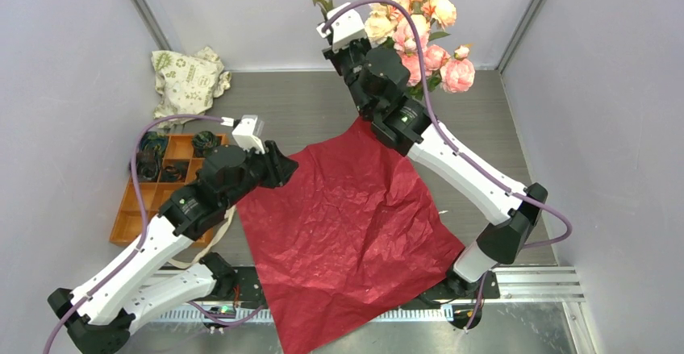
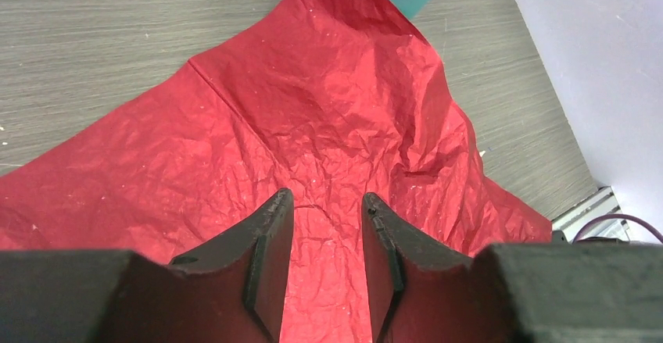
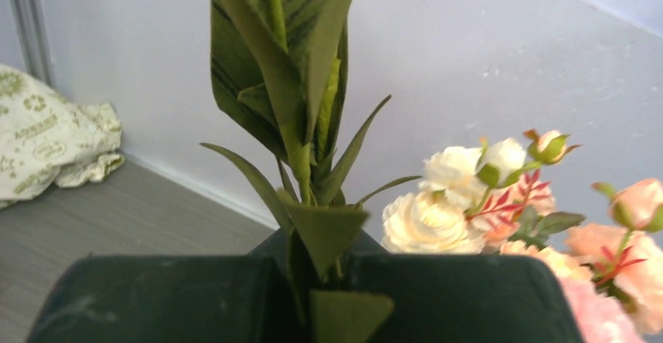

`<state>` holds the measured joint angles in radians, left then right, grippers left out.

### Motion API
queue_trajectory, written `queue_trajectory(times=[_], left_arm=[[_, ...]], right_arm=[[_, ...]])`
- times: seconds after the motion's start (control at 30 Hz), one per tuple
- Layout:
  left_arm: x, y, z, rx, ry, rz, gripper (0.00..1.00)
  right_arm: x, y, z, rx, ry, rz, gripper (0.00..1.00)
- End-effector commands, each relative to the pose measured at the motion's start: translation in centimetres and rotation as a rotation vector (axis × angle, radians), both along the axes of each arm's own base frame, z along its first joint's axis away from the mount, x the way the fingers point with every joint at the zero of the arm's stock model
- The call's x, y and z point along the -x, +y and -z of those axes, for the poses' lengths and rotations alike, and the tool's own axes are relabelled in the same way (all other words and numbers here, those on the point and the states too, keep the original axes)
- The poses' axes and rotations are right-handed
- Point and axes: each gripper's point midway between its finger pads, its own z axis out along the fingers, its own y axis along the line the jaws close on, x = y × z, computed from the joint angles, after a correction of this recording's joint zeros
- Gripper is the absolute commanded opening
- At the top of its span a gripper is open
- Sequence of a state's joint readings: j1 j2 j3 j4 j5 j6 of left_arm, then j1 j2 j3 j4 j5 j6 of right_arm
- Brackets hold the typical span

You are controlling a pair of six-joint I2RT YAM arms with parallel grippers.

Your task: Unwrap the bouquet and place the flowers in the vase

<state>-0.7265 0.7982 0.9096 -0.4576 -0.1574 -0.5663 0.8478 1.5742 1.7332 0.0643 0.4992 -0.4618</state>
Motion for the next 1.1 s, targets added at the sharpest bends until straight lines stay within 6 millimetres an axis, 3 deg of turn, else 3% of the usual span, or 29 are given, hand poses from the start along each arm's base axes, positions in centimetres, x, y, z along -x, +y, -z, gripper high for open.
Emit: queue_trajectory(times=[0.0, 0.23, 0.7, 1.07], left_arm=[[-0.7, -0.2, -1.5, 0.018, -0.065, -0.006, 0.38], [-0.9, -0.1, -1.1, 0.007, -0.064, -0.014, 0.38], [-0.8, 0.5, -1.1, 0.003, -0.071, -0.036, 0.38], [-1.1, 0.0, -0.7, 0.007, -0.057, -0.028, 0.38]], right_arm=[[1.1, -2.9, -8.0, -0.116, -0.175, 0.055, 0.01], [-0.2, -4.3, -8.1, -0.144, -0.176, 0.107, 0.01], [-2.9, -8.6, -3.8, -0.323, -0.055, 0.141, 0.01], [-4.7, -11.1, 0.4, -0.332, -0.004, 0.268, 0.01]])
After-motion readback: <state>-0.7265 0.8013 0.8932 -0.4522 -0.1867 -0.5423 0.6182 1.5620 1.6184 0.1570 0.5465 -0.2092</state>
